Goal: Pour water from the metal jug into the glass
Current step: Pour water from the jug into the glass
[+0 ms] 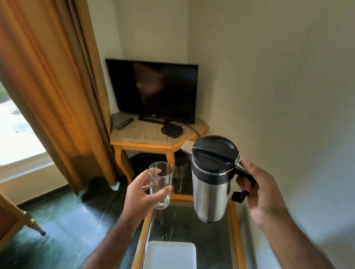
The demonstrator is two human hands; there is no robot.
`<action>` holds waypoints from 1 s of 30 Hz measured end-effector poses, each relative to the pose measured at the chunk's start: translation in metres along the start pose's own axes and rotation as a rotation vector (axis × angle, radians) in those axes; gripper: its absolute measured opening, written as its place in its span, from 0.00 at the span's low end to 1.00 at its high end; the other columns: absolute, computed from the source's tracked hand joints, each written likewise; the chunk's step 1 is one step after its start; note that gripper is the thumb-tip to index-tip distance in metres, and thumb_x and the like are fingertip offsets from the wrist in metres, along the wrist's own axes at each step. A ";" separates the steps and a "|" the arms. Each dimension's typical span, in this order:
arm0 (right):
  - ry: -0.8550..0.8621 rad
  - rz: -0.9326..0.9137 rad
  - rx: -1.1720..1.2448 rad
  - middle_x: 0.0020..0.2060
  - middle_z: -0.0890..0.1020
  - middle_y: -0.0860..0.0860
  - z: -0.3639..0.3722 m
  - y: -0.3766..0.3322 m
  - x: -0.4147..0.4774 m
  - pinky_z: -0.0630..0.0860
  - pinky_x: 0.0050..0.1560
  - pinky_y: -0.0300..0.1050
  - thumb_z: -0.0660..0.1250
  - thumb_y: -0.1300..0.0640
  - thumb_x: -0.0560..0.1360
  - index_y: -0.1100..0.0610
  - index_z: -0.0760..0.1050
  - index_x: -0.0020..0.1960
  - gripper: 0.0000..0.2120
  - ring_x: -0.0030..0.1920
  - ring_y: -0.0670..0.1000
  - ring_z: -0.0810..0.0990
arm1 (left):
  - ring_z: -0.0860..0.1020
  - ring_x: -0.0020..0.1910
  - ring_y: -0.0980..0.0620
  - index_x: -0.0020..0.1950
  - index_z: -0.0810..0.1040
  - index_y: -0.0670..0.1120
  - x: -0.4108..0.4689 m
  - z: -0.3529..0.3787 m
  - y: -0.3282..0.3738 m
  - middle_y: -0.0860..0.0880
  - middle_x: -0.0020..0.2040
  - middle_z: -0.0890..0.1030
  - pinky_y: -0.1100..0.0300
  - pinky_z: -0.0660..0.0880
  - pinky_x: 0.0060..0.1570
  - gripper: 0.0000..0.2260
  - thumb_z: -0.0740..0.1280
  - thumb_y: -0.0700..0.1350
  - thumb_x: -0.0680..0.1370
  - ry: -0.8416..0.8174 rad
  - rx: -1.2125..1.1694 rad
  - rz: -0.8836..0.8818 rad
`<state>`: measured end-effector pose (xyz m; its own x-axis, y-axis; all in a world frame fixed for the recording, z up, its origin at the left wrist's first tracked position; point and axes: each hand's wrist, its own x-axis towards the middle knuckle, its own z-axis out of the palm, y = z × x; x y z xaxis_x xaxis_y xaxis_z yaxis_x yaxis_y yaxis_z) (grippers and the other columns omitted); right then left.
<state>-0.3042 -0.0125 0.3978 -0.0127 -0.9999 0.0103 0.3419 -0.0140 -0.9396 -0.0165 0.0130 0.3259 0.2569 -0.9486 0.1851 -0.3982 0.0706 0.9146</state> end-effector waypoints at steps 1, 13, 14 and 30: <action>-0.022 -0.014 -0.019 0.25 0.67 0.46 0.007 -0.015 0.000 0.65 0.32 0.41 0.76 0.41 0.66 0.50 0.70 0.31 0.19 0.28 0.47 0.66 | 0.83 0.54 0.65 0.55 0.80 0.62 0.003 -0.007 0.014 0.58 0.51 0.86 0.58 0.79 0.58 0.19 0.83 0.50 0.69 0.005 -0.004 0.016; -0.161 -0.082 -0.228 0.27 0.63 0.48 0.070 -0.122 -0.002 0.61 0.33 0.43 0.75 0.41 0.68 0.50 0.68 0.32 0.20 0.29 0.47 0.61 | 0.84 0.57 0.54 0.54 0.83 0.47 0.005 -0.052 0.106 0.54 0.53 0.87 0.41 0.79 0.66 0.17 0.83 0.50 0.70 0.067 -0.051 0.113; -0.178 -0.087 -0.242 0.27 0.63 0.47 0.075 -0.126 -0.002 0.61 0.32 0.42 0.75 0.42 0.68 0.53 0.70 0.34 0.19 0.28 0.47 0.61 | 0.84 0.57 0.57 0.54 0.82 0.46 0.006 -0.054 0.108 0.57 0.53 0.87 0.43 0.79 0.66 0.19 0.82 0.53 0.69 0.068 -0.052 0.126; -0.417 -0.034 -0.624 0.26 0.63 0.48 0.145 -0.207 0.023 0.56 0.26 0.42 0.78 0.42 0.68 0.51 0.75 0.33 0.17 0.25 0.48 0.58 | 0.84 0.55 0.52 0.55 0.83 0.58 0.001 -0.069 0.107 0.55 0.53 0.86 0.67 0.74 0.52 0.19 0.80 0.59 0.66 0.078 -0.037 0.255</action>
<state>-0.2390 -0.0335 0.6419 0.3858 -0.9210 0.0545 -0.2502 -0.1613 -0.9547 0.0024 0.0412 0.4486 0.2196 -0.8722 0.4370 -0.4264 0.3170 0.8471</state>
